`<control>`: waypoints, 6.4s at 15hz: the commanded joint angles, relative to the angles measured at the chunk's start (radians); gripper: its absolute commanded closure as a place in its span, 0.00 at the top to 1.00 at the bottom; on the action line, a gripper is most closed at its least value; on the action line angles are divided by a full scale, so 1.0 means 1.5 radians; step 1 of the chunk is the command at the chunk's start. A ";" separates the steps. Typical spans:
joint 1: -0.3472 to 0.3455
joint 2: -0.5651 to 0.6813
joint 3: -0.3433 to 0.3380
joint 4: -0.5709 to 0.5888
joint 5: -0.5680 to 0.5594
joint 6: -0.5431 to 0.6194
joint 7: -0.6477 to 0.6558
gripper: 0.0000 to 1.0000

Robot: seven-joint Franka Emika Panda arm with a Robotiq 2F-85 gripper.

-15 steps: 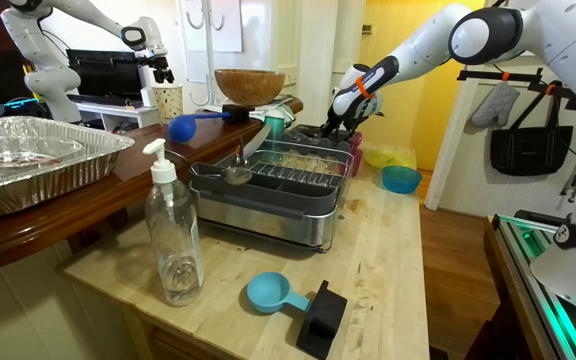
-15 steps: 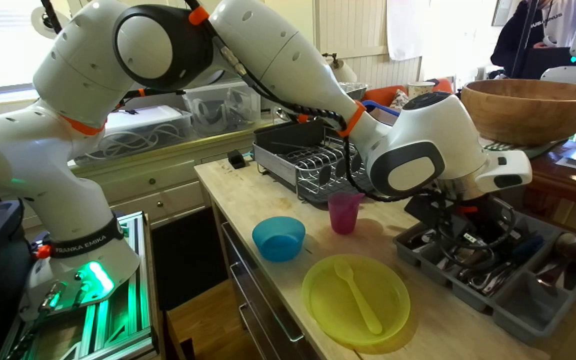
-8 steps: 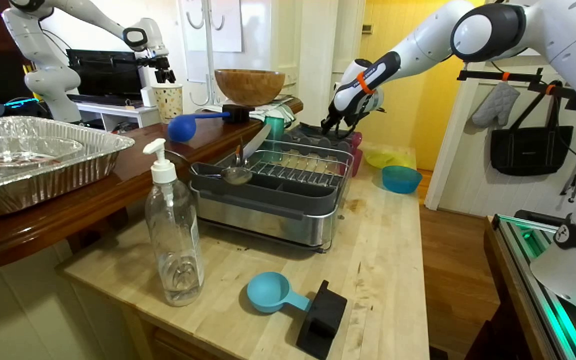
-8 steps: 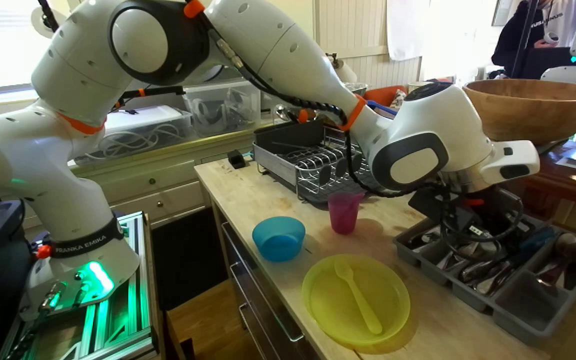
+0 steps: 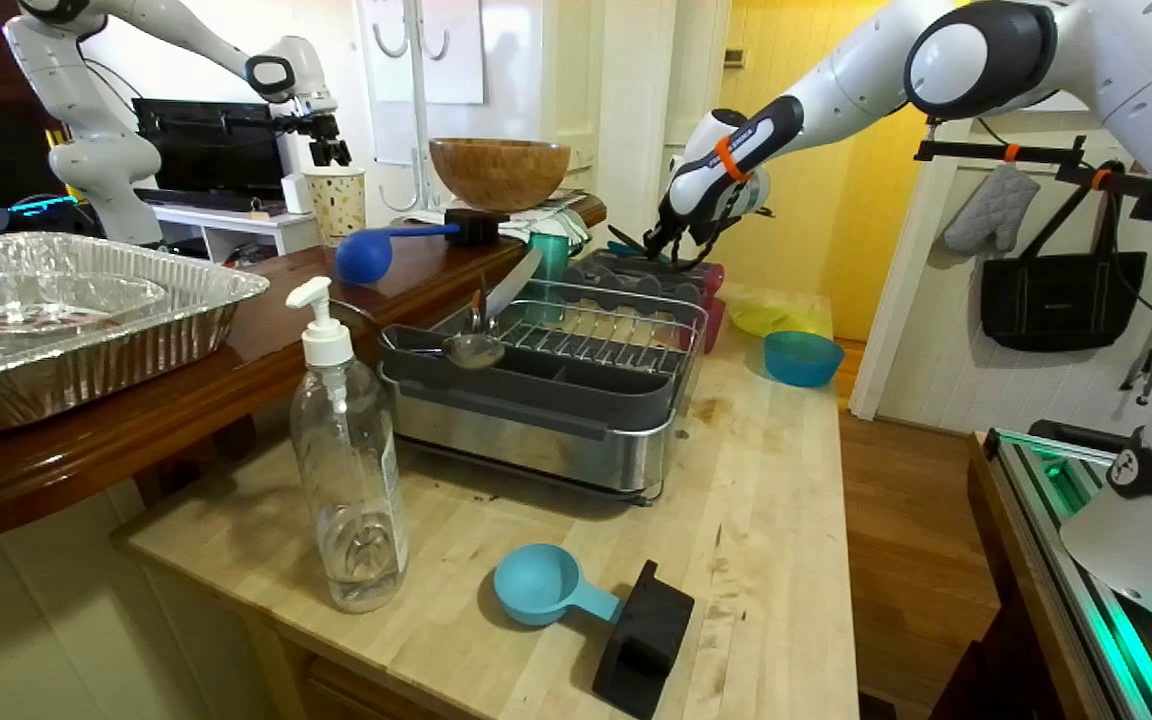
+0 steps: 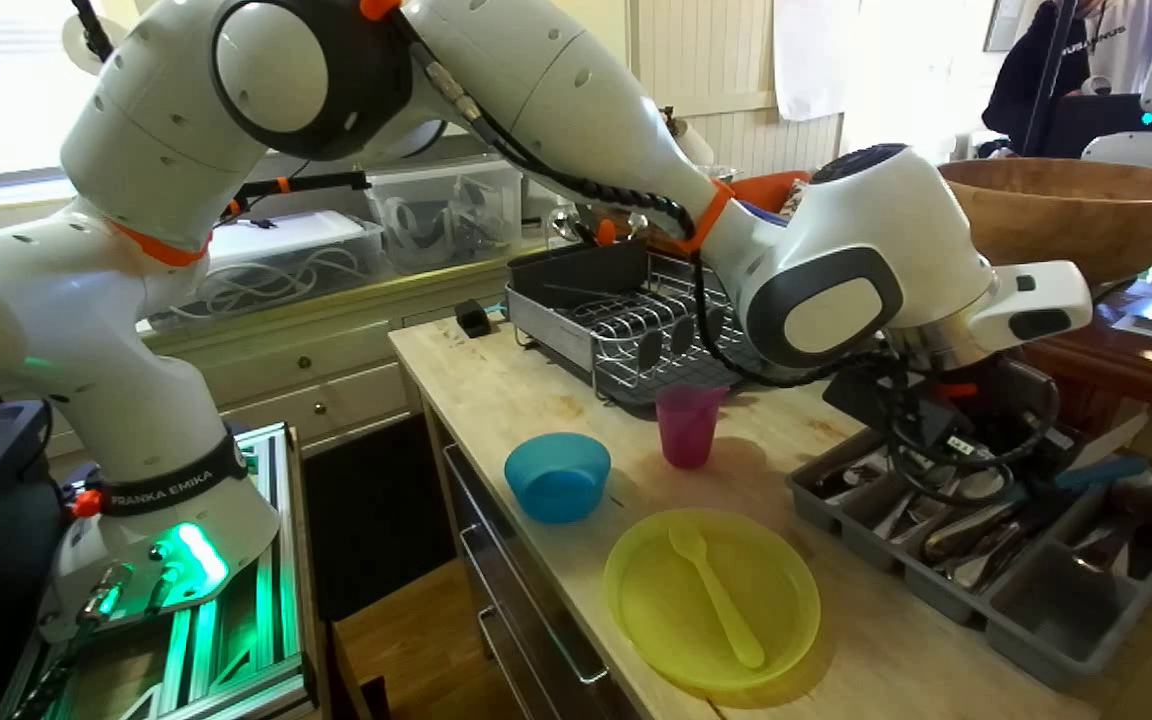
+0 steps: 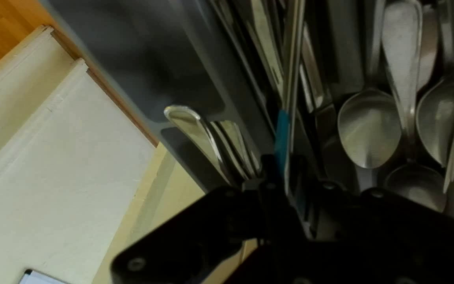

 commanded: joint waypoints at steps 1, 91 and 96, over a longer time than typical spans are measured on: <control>0.015 -0.009 -0.016 -0.028 -0.016 0.018 0.021 0.07; 0.182 -0.567 -0.119 -0.631 -0.294 -0.136 0.376 0.01; 0.185 -0.594 -0.103 -0.682 -0.331 -0.135 0.413 0.01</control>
